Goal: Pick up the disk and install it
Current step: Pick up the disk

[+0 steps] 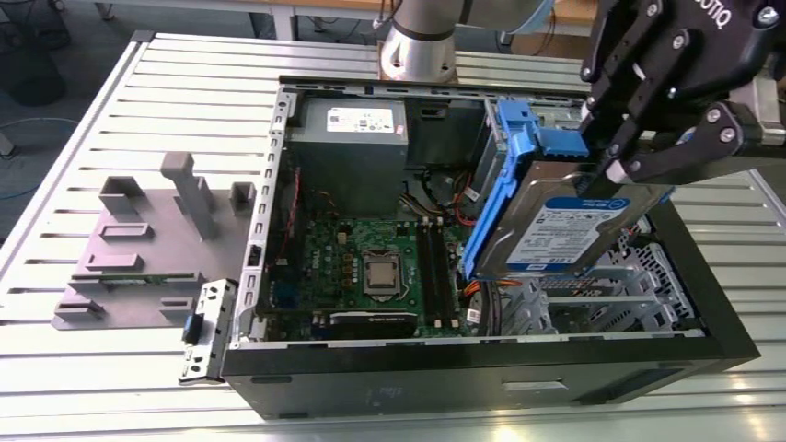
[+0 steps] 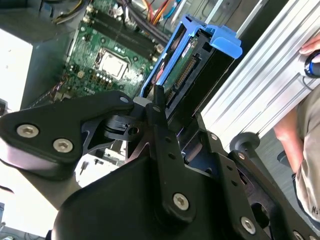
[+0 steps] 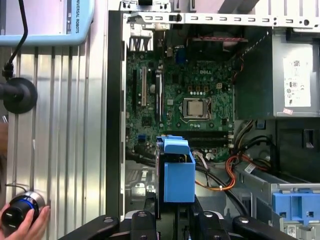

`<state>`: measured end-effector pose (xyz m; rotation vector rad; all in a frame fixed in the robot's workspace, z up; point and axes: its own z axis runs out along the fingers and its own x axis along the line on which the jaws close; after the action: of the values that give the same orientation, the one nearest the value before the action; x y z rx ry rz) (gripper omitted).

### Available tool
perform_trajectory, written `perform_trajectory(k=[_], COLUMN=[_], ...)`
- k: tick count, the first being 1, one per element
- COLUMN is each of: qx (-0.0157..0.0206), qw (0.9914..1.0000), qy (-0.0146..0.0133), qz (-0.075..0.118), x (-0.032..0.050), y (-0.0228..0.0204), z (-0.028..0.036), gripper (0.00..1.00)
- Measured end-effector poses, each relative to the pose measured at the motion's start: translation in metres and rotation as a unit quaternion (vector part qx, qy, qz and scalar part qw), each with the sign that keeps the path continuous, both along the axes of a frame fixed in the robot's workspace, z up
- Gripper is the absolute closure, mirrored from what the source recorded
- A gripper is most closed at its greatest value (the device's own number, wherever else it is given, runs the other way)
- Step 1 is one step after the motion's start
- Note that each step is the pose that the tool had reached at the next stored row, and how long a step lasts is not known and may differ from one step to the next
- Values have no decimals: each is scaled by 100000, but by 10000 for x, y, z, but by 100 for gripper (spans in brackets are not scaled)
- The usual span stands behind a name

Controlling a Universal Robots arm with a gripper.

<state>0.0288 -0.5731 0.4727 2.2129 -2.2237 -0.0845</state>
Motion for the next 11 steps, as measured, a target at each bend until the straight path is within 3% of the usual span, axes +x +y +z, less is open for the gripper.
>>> perform_trajectory(k=[11], qx=[7], qw=[100000], qy=[-1], qz=[5], x=[408], y=[0], z=[-49], gripper=[65])
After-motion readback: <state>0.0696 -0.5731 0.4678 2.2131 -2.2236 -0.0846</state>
